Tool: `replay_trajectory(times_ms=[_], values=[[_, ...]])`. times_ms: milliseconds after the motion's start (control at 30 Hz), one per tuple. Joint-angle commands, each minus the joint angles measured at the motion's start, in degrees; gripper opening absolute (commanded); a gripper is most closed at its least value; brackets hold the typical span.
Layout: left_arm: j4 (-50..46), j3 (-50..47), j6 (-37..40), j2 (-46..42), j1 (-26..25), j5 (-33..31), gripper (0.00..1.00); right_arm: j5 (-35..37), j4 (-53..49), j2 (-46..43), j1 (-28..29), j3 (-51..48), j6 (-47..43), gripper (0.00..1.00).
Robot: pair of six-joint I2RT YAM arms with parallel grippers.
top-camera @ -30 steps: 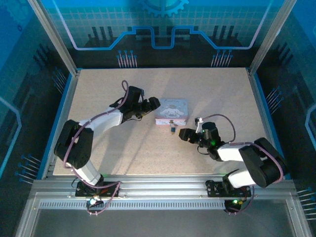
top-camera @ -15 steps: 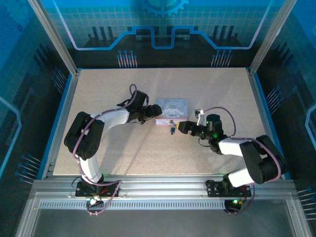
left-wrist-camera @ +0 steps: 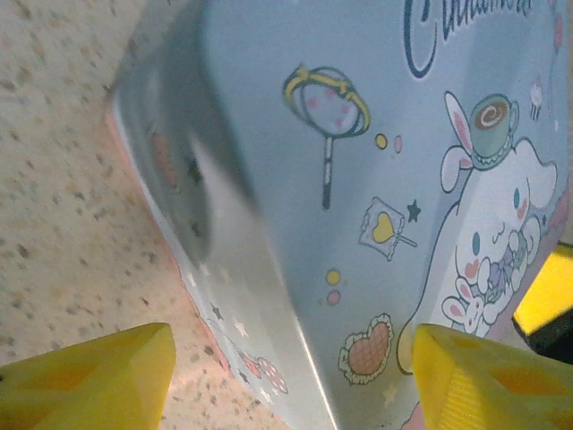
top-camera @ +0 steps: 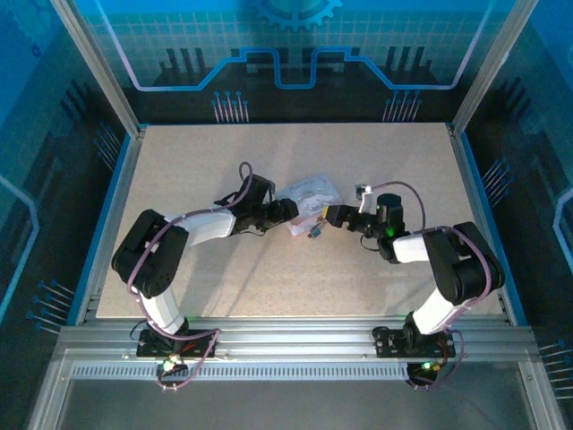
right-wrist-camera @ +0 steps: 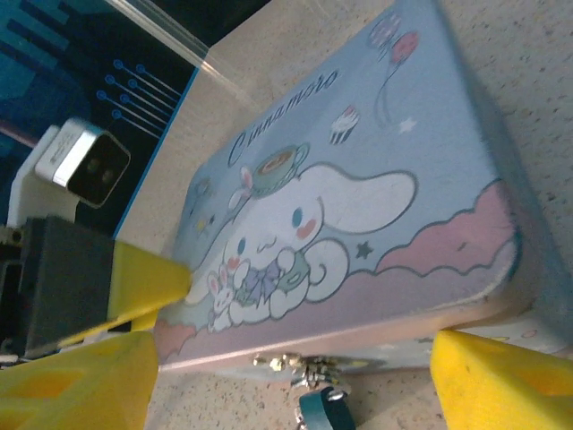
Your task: Unlock the padlock with the key
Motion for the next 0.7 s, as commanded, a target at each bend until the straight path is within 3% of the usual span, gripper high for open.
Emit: replay_trajectory(times_ms=[0, 267, 467, 667], values=[[-4.6, -2.51, -0.61, -0.41, -0.9, -1.0, 0.7, -0.87, 1.81, -2.17, -1.49, -1.8, -2.32, 0.8], [-4.78, -2.51, -0.57, -1.15, -0.91, -2.54, 0.71, -1.2, -0.69, -7.48, -1.54, -7.67, -4.07, 0.8], [-4.21, -2.77, -0.86, -0.89, -0.91, -2.44, 0.71, -6.65, 7.24, -0.27, -1.4, -7.12, -1.27, 0.76], [-3.9, -2.97, -1.03, -1.07, -0.83, -2.67, 0.71, -7.05, 13.09, 6.55, -0.38, -5.55, 0.39, 0.72]])
